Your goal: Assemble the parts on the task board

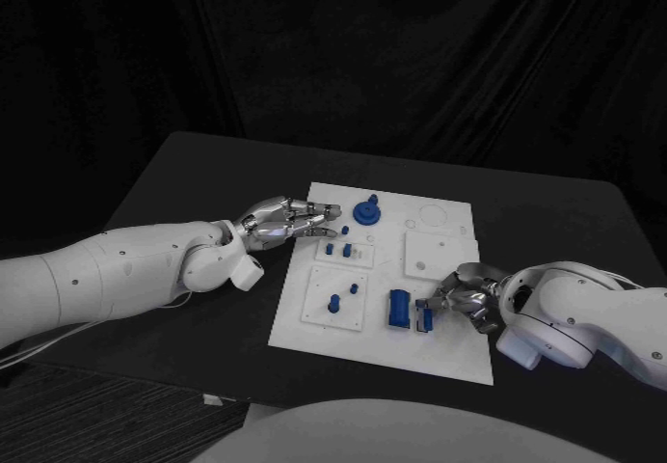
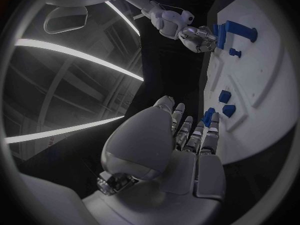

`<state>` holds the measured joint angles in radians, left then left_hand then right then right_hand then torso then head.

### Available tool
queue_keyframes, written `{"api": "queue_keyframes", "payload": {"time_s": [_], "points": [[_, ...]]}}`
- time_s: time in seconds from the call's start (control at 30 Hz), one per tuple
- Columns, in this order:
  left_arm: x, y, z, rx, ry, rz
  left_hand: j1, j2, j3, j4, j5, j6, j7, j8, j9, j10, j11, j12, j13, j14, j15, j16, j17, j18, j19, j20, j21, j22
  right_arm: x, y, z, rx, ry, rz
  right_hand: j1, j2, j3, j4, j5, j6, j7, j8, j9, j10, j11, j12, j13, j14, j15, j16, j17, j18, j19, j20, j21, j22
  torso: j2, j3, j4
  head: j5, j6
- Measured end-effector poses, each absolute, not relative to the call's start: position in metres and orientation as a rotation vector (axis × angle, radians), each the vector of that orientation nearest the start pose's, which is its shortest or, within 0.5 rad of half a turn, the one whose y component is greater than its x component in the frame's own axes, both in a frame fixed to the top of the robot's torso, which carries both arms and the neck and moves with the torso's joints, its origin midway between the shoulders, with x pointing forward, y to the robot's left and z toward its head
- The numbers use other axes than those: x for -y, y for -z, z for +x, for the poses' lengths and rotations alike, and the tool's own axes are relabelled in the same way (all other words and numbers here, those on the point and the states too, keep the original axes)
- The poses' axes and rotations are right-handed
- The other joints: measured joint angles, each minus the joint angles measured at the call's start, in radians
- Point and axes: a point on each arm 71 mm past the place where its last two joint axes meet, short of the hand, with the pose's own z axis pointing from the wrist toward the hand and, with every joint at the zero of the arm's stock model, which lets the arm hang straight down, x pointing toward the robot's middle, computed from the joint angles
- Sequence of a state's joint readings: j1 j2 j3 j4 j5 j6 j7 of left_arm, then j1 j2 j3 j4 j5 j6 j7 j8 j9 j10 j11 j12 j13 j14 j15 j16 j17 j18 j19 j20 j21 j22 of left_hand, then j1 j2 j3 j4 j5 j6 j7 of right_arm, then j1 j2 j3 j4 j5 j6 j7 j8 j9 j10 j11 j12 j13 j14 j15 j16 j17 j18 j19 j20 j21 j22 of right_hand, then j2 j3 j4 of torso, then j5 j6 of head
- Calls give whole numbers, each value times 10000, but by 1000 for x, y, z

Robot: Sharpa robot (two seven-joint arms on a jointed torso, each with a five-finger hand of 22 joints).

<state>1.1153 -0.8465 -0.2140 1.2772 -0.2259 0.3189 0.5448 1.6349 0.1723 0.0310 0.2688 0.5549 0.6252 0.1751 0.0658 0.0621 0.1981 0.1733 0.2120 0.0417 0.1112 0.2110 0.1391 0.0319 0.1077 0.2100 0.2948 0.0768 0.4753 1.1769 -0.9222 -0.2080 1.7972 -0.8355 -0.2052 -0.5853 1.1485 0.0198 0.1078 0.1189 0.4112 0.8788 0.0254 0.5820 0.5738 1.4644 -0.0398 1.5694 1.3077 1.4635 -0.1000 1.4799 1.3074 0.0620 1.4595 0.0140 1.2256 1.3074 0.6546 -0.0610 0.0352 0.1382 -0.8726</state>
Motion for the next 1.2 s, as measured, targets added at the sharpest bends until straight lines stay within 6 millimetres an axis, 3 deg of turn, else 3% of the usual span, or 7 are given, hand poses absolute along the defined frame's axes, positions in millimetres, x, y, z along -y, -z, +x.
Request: {"api": "queue_keyframes", "payload": {"time_s": [0.5,0.9,1.07,1.2], "points": [[-257,280,460,-18342,18173,-8627,0,0,-1,0,0,0,0,0,0,0,0,0,0,0,0,0,0,0,0,0,0,-8,192,267,387,-23968,-5184,5044,-266,-183,-320,319,-814,0,72,-111,15,0,0,0,0,0,0,0,0,0,0,0,-43,0,-1,-1,0,8,0],[-257,281,460,-18363,18170,-8635,0,0,-1,0,0,0,0,0,0,0,0,0,0,0,0,0,0,0,0,0,0,-8,192,267,387,-23925,-5111,4901,-381,-199,-494,478,-1113,0,72,-119,37,0,0,0,0,0,0,-45,0,0,0,1,-97,7,-1,0,-1,-3,0],[-257,281,460,-18372,18167,-8638,0,0,69,-13,0,0,0,0,0,-33,32,0,0,0,0,0,0,0,0,0,0,-23,192,267,387,-23921,-5087,4860,-476,-285,-702,558,-1521,-36,108,-156,55,28,28,0,0,0,0,-45,0,0,-37,38,-97,7,-1,-1,0,-3,0],[-257,281,460,-18380,18169,-8640,0,0,69,-13,0,0,0,0,0,-38,37,0,0,0,0,0,0,-1,0,0,0,-23,193,266,387,-23872,-5046,4772,-858,-356,-1099,841,-2370,-72,144,-207,103,37,37,0,0,29,29,-45,0,0,-37,38,-136,6,-1,0,0,-3,0]]}}
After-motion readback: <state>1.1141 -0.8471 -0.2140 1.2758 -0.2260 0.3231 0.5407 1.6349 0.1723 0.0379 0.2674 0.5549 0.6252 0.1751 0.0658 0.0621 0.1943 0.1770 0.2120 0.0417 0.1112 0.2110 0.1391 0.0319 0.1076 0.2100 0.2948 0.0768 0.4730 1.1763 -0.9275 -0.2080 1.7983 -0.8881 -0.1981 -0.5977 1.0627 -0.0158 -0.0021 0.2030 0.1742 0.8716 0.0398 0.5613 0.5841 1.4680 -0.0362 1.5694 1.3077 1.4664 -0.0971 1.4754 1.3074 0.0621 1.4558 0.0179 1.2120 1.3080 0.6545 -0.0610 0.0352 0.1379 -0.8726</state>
